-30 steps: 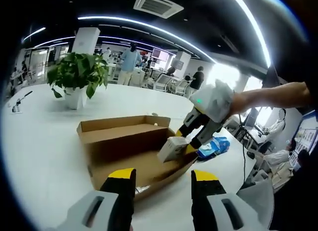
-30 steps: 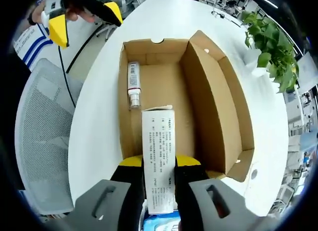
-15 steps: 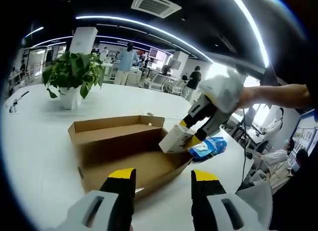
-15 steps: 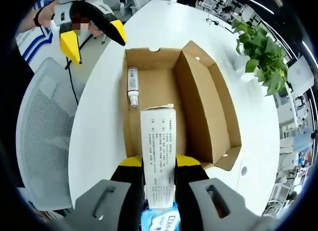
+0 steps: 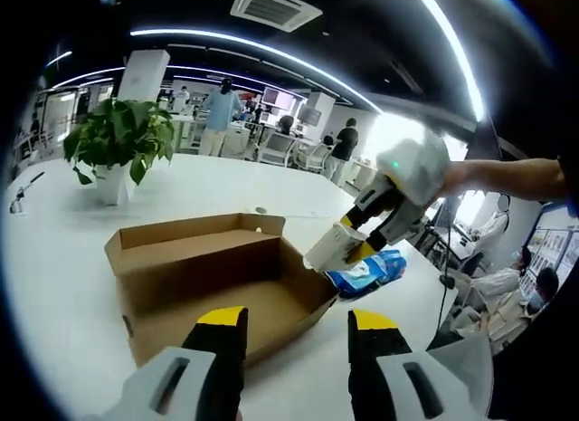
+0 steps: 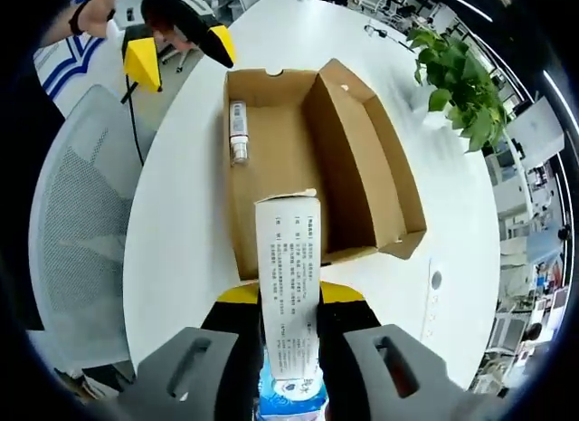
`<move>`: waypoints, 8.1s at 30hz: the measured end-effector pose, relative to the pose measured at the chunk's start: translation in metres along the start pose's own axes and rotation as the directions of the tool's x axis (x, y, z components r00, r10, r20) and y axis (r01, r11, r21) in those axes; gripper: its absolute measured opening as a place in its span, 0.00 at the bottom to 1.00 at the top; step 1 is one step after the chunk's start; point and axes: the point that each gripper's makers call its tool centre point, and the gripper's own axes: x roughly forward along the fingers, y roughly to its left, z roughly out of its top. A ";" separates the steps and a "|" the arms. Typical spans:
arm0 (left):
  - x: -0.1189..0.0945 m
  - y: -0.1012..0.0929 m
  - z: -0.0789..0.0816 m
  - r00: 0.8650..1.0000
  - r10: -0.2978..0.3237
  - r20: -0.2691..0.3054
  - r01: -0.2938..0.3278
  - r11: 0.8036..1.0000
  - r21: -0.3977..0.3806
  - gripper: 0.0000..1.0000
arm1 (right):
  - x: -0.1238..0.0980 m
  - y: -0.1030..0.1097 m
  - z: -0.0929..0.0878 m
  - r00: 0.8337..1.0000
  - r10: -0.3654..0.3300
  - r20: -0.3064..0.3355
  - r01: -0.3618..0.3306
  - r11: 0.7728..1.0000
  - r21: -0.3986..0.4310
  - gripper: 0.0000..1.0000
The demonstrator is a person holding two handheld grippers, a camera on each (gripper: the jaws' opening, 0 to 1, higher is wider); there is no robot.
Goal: Operate the shoe box by opening the lid, removing the specified soft item, and placing it in the target area until the item is outside and the box remains undamaged.
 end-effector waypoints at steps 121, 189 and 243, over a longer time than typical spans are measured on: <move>0.013 -0.013 -0.013 0.985 0.142 -0.099 -0.148 0.987 -0.062 0.45 | 0.009 -0.066 -0.335 0.943 0.039 -0.331 0.032 0.978 0.207 0.19; -0.007 -0.023 -0.003 0.997 0.078 -0.027 -0.079 0.994 -0.073 0.45 | -0.072 -0.022 -0.332 0.958 -0.056 -0.281 0.180 0.880 0.439 0.26; 0.000 -0.010 0.007 1.000 0.000 0.002 0.000 0.997 -0.080 0.45 | -0.081 -0.055 -0.164 0.888 -0.411 0.208 0.067 0.562 0.824 0.39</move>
